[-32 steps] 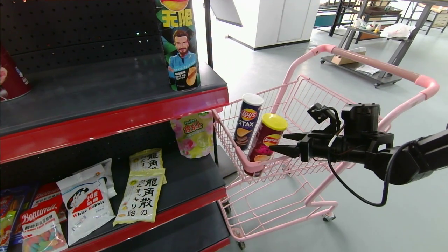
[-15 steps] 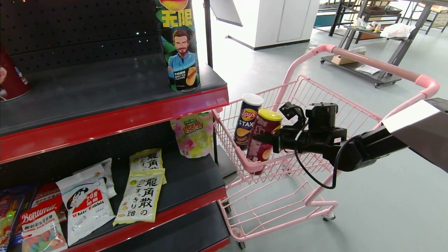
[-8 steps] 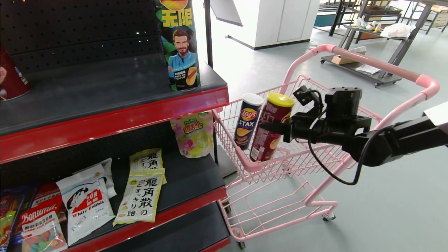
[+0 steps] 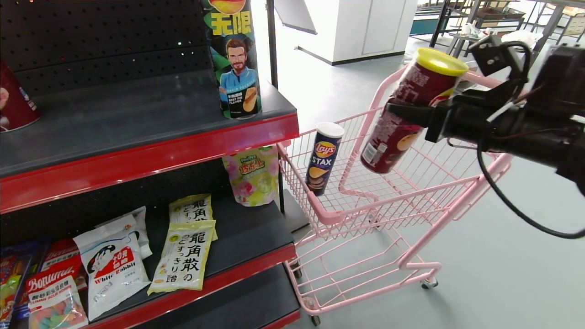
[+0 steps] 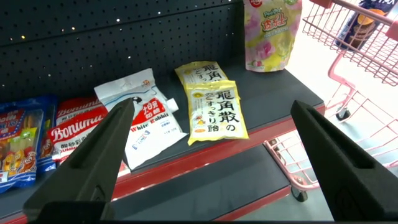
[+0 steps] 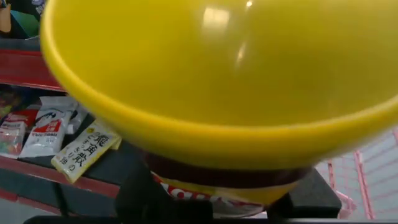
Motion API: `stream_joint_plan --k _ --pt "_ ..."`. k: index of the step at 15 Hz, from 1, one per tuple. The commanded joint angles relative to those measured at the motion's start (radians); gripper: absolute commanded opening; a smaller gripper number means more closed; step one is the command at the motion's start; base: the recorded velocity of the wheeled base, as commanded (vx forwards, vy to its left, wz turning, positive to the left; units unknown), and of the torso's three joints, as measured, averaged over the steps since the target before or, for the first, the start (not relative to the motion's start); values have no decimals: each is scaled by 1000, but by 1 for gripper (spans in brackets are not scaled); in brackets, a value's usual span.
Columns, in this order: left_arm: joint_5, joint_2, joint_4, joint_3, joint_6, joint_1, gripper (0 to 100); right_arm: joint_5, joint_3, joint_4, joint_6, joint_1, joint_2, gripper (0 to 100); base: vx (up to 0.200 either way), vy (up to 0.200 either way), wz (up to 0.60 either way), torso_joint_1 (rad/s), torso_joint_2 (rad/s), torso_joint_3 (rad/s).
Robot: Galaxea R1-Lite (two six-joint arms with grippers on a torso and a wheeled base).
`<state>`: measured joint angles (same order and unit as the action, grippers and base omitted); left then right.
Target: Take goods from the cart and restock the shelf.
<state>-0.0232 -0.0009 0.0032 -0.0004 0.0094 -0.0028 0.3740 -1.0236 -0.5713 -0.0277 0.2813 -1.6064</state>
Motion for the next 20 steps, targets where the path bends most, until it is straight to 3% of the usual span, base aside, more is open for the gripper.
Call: stream_joint_plan --k 1,2,4,6,9,13,20 --pt "0 1 0 -1 0 1 100 -195 109 334 -3 3 393 0 0 0 0 0 0 0" --pt "0 1 0 -1 0 1 100 -287 142 496 -3 4 522 0 0 0 0 0 0 0" --pt "0 1 0 0 0 0 100 -380 255 696 -3 -1 738 0 0 0 0 0 0 0" --pt "0 1 0 -1 0 1 100 -469 412 768 -11 -53 944 0 0 0 0 0 0 0" --pt "2 1 0 -1 0 1 100 -474 438 883 -32 -88 1037 0 0 0 0 0 0 0" --pt "2 1 0 -1 0 0 100 -480 439 886 -57 -91 1056 0 0 0 0 7 -35 -26" --pt "2 1 0 -1 0 1 100 -446 432 878 -84 -80 1030 0 0 0 0 110 -443 -327"
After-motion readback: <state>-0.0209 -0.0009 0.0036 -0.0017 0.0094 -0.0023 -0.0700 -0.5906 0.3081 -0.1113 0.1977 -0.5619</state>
